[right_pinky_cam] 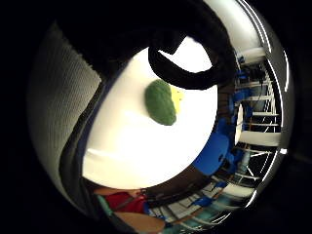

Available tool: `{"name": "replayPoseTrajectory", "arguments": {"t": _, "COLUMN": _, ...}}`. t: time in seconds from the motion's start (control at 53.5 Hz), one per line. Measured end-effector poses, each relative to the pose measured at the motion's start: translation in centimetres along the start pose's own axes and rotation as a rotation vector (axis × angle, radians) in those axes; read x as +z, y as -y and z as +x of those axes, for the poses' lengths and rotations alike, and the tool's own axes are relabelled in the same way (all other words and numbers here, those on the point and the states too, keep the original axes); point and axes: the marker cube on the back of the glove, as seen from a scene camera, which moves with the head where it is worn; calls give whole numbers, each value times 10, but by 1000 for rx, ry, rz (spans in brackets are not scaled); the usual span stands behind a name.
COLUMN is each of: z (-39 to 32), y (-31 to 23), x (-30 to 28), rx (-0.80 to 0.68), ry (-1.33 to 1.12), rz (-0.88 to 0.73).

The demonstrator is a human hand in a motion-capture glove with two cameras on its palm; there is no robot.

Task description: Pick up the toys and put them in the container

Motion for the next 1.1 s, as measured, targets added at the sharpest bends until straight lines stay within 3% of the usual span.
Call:
{"name": "replayPoseTrajectory", "arguments": {"t": 0.224, "z": 88, "y": -8, "x": 42, "rx": 142, "ry": 21, "rz": -80}}
{"name": "replayPoseTrajectory", "arguments": {"t": 0.523, "z": 156, "y": -10, "x": 80, "rx": 250, "ry": 39, "rz": -108}}
{"name": "replayPoseTrajectory", "arguments": {"t": 1.103, "z": 183, "y": 20, "x": 136, "rx": 314, "ry": 10, "rz": -164}}
